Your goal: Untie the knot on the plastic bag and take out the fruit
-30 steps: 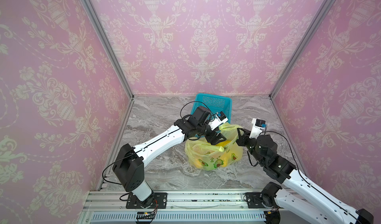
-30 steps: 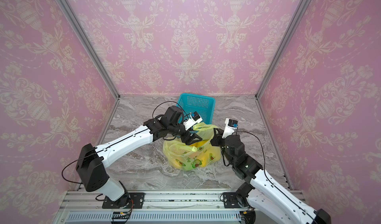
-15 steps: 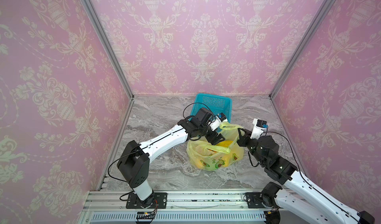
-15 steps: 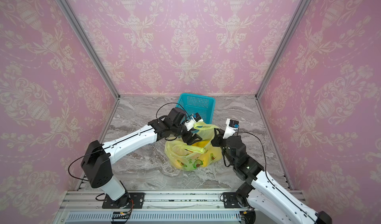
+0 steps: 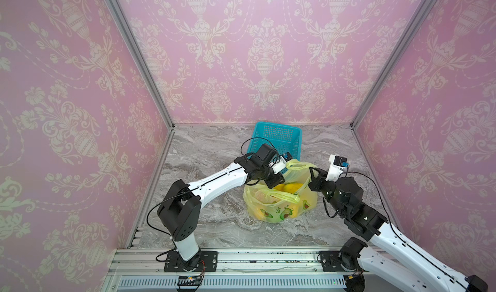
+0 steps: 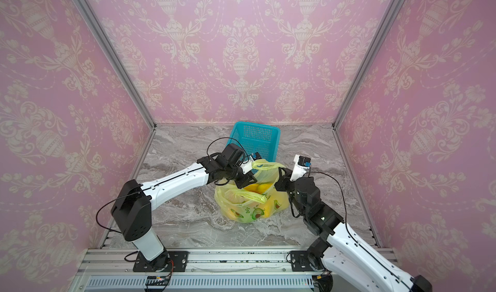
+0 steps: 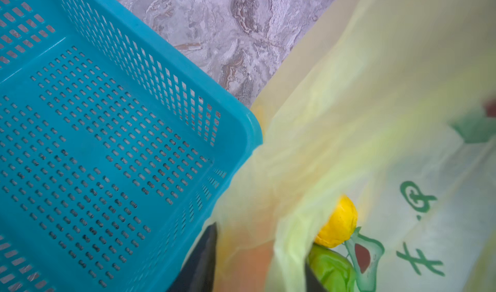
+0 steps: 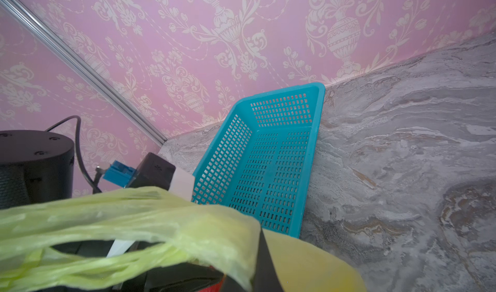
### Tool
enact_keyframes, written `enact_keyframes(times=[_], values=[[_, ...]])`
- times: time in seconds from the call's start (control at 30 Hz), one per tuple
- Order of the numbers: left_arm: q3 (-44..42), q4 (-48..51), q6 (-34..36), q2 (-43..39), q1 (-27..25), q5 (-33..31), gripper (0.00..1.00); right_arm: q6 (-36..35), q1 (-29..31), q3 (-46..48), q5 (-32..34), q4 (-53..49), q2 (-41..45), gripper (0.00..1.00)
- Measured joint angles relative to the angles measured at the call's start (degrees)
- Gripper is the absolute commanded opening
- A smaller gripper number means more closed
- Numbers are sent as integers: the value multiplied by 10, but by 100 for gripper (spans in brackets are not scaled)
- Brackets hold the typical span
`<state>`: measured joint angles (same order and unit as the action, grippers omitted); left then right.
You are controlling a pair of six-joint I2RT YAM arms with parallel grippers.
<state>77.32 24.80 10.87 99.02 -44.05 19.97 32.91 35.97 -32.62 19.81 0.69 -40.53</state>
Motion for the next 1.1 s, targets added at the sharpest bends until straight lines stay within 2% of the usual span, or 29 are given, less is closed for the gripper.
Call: enact_keyframes(times=[0.07, 0.27, 0.4, 0.53, 0.73, 0.87, 1.0, 1.1], values=[[2, 6, 2, 0, 0, -11, 0, 0, -2, 0, -1, 3, -4, 0], [4, -2, -16, -27, 1, -77, 0, 2, -4, 1, -15, 24, -35, 0], [4, -2, -45, -85, 2, -132, 0, 2, -4, 2, -26, 31, -43, 0], [25, 45, -75, -146, 9, -190, 0, 11, -4, 4, -51, 45, -49, 0], [85, 172, -94, -220, 27, -267, 0, 19, -3, 11, -98, 63, -80, 24], [95, 239, -88, -264, 43, -325, 0, 9, -3, 10, -122, 56, -83, 39], [92, 268, -76, -301, 57, -357, 0, 1, -3, 10, -137, 60, -83, 54], [58, 255, -66, -322, 57, -360, 0, -11, -2, 10, -157, 62, -84, 67]])
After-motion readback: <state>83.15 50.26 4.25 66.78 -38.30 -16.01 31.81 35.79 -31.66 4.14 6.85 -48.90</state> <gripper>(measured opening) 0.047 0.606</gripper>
